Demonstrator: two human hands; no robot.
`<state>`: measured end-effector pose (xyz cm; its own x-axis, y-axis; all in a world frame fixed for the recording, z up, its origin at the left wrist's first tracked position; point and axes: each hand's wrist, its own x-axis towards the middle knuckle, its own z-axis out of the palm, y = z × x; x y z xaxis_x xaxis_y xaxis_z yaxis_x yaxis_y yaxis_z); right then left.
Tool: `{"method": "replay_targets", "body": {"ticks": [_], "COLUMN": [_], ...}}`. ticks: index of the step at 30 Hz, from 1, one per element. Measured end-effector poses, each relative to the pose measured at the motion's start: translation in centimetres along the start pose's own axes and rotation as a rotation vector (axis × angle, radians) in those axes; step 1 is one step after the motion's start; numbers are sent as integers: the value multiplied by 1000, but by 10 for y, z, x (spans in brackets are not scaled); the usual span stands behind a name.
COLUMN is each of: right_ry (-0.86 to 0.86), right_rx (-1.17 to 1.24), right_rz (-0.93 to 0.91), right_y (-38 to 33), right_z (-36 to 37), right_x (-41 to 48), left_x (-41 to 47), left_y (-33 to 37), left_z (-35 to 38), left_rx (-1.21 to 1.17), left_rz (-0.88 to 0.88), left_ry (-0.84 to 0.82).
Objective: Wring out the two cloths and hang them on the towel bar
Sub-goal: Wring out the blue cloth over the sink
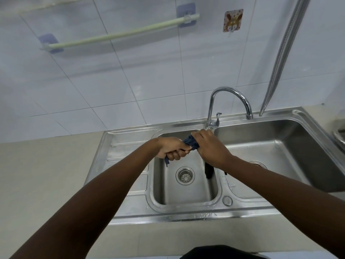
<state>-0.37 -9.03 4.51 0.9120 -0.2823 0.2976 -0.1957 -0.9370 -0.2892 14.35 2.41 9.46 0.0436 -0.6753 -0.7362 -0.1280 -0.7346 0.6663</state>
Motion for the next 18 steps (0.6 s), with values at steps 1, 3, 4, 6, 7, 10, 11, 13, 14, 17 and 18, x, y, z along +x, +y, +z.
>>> {"method": "replay_targets", "body": {"ticks": [1,3,4,6,7,10,11,13,14,17,18], "right_ry": [-9,-55,-90,-170,-213,-286,-300,-336,-359,-425,-449], "right_rx": [4,-14,-34,-126,-171,-193,-185,-143,-101,48,77], "right_rz": [12,24,40,66,70,101,113,140,156,201,217], "right_y": [-2,-3,-3,-3,-3,-2,-3,-5,-6,-10,-12], "right_z": [-3,-10,-12,-12,-12,-13,-15,-18,-20,-22,-23], "right_x": [0,1,3,7,10,15,17,18,18,17,17], "left_x": [0,1,0,0,0,2,3,7,8,7,7], "left_y": [0,-1,-2,-2,-2,-5,-9,-17,-22,-29,-31], "left_z": [2,7,10,16,20,26,27,27,26,28,28], "left_rx": [28,125,212,448,578,859,898,964,1010,1115,1140], "left_rz": [-4,2,28,102,121,151,174,222,246,324,354], "left_ry": [27,115,164,241,279,447,504,616,663,757,777]}}
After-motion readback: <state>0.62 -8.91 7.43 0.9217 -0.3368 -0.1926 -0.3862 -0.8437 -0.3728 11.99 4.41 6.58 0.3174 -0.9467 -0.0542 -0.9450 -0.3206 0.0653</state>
